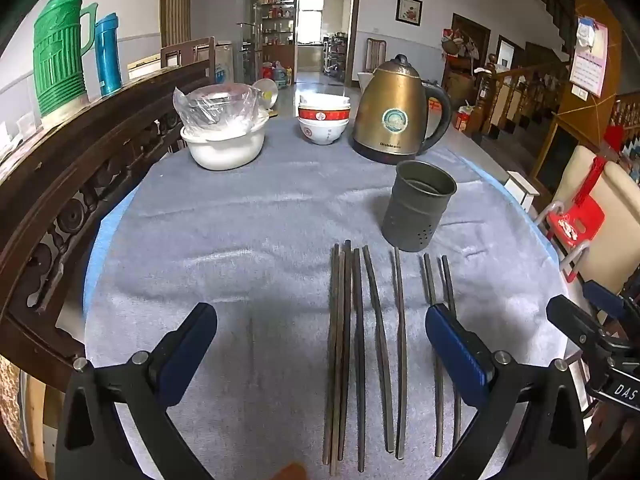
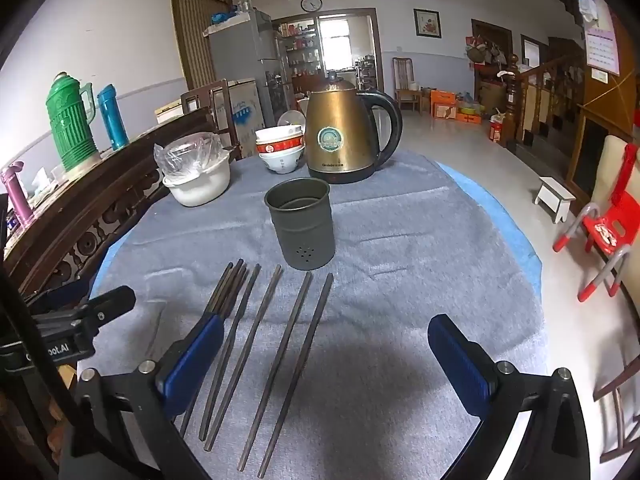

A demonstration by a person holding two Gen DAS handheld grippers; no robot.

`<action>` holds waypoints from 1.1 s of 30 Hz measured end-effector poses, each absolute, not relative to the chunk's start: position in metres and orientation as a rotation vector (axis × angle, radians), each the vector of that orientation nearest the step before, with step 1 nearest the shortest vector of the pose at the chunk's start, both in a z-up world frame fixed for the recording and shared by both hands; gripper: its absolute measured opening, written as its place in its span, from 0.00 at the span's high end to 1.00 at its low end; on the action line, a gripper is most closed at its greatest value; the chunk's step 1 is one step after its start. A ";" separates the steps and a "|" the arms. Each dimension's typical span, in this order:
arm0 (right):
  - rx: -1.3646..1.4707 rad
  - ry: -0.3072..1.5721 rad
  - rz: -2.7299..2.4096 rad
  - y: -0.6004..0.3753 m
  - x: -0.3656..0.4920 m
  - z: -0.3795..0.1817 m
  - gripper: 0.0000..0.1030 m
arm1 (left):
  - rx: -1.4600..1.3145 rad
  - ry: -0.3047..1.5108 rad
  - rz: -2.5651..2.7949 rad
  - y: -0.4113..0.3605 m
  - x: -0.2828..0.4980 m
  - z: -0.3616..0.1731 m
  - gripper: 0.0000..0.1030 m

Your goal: Organize utensils

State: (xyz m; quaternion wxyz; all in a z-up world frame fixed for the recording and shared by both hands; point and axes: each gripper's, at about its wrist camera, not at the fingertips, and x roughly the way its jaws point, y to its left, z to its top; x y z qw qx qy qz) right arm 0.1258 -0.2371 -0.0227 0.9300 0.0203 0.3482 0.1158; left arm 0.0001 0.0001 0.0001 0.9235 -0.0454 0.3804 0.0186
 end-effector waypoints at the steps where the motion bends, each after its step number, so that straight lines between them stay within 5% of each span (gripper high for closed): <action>1: 0.040 0.716 0.236 -0.236 0.126 -0.022 0.00 | -0.093 0.770 0.032 0.000 0.000 0.001 0.00; 33: 0.028 0.737 0.233 -0.228 0.129 -0.026 0.00 | -0.108 0.827 0.068 0.011 0.002 -0.005 0.00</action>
